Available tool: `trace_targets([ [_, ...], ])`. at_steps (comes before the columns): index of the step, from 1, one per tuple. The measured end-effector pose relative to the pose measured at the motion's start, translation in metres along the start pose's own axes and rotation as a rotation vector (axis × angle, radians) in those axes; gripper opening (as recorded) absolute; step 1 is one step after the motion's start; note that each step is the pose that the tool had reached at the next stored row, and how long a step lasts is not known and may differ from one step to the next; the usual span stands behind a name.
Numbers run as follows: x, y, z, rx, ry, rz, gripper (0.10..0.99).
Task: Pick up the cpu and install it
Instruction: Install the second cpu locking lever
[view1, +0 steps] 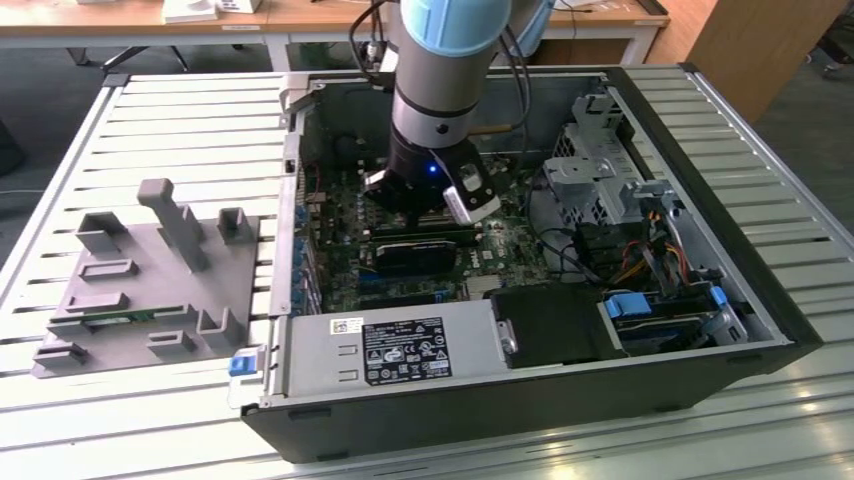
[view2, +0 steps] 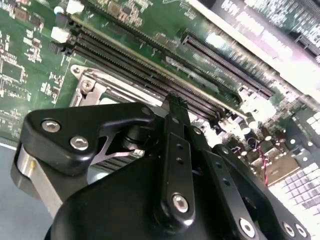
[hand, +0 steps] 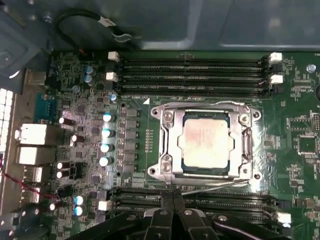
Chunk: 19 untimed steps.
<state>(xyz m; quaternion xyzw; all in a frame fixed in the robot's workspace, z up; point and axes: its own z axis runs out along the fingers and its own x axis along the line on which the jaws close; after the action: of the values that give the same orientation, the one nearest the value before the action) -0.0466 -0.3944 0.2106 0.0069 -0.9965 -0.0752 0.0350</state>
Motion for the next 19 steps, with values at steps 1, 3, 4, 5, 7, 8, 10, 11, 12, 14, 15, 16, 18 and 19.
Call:
trace_targets([
  [1, 0.0007, -0.0007, 0.0001, -0.004, -0.0008, 0.000, 0.106],
  [3, 0.0025, -0.0022, 0.0005, -0.013, -0.0030, -0.001, 0.106],
  [4, 0.0032, -0.0028, 0.0010, -0.016, -0.0039, -0.002, 0.106],
  [5, 0.0038, -0.0035, 0.0016, -0.019, -0.0048, -0.002, 0.106],
  [7, 0.0038, -0.0040, 0.0042, -0.021, -0.0059, -0.002, 0.106],
  [8, 0.0040, -0.0042, 0.0054, -0.021, -0.0067, -0.003, 0.106],
  [10, 0.0047, -0.0045, 0.0072, -0.024, -0.0086, -0.003, 0.106],
  [11, 0.0048, -0.0047, 0.0077, -0.026, -0.0088, -0.003, 0.106],
  [12, 0.0048, -0.0047, 0.0081, -0.028, -0.0089, -0.003, 0.106],
  [14, 0.0050, -0.0049, 0.0085, -0.033, -0.0089, -0.004, 0.106],
  [15, 0.0054, -0.0051, 0.0087, -0.036, -0.0091, -0.004, 0.106],
  [16, 0.0059, -0.0053, 0.0089, -0.038, -0.0091, -0.004, 0.106],
  [18, 0.0068, -0.0055, 0.0094, -0.040, -0.0093, -0.004, 0.106],
  [19, 0.0071, -0.0056, 0.0096, -0.040, -0.0093, -0.004, 0.106],
])
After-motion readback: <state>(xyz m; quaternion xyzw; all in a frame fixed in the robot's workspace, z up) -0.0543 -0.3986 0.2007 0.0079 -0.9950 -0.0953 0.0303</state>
